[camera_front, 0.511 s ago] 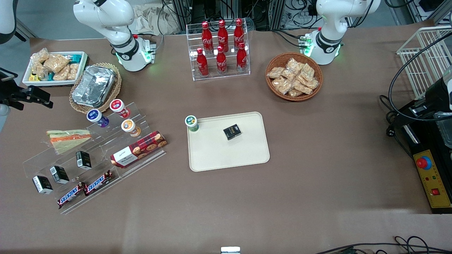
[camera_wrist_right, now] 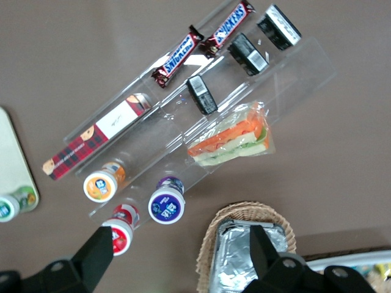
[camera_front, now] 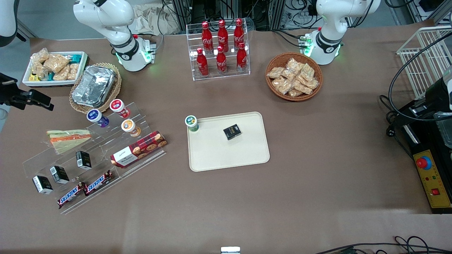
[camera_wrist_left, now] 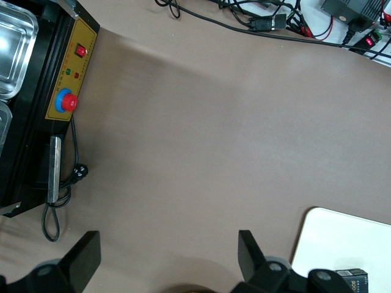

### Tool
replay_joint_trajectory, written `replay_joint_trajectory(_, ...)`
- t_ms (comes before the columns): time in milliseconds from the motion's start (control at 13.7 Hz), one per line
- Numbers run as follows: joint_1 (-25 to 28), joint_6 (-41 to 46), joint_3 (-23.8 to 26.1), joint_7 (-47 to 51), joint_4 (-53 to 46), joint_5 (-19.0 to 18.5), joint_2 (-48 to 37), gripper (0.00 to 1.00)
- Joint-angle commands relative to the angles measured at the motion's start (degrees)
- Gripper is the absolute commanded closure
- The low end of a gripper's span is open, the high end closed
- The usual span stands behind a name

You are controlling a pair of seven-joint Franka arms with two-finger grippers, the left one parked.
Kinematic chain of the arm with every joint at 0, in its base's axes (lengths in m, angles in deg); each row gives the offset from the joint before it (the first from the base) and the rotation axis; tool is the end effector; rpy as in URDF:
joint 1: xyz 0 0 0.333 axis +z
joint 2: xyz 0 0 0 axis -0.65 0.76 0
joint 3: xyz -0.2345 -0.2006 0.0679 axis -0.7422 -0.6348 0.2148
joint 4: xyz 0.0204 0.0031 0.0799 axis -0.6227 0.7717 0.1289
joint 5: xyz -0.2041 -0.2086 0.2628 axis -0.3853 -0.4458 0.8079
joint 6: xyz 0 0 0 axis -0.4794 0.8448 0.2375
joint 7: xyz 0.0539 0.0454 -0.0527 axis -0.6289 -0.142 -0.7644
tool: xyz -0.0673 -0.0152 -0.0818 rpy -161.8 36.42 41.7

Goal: Place sandwich on tray

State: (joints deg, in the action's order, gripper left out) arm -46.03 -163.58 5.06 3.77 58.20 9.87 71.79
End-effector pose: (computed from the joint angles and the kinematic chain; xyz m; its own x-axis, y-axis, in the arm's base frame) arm 0.5167 -0.0762 0.5972 0.9826 -0.1802 -0.0462 -0.1794 -0.9836 0.0196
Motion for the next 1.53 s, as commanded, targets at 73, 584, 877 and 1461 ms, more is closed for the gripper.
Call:
replay_joint_trajectory(73,0.1,-0.5,-0.2,15.3,-1.5,-1.2,0.7,0.01)
replay_joint_trajectory(584,-0.5,0.2,-0.5,41.9,-3.1,-3.1,3.3,0.01)
replay_joint_trajectory(877,-0.6,-10.3,-2.2,34.7,-3.3,-9.8,5.1,0.01)
replay_joint_trajectory(1461,0.1,-6.3,-2.0,42.1,-2.8,-9.2,5.5,0.01)
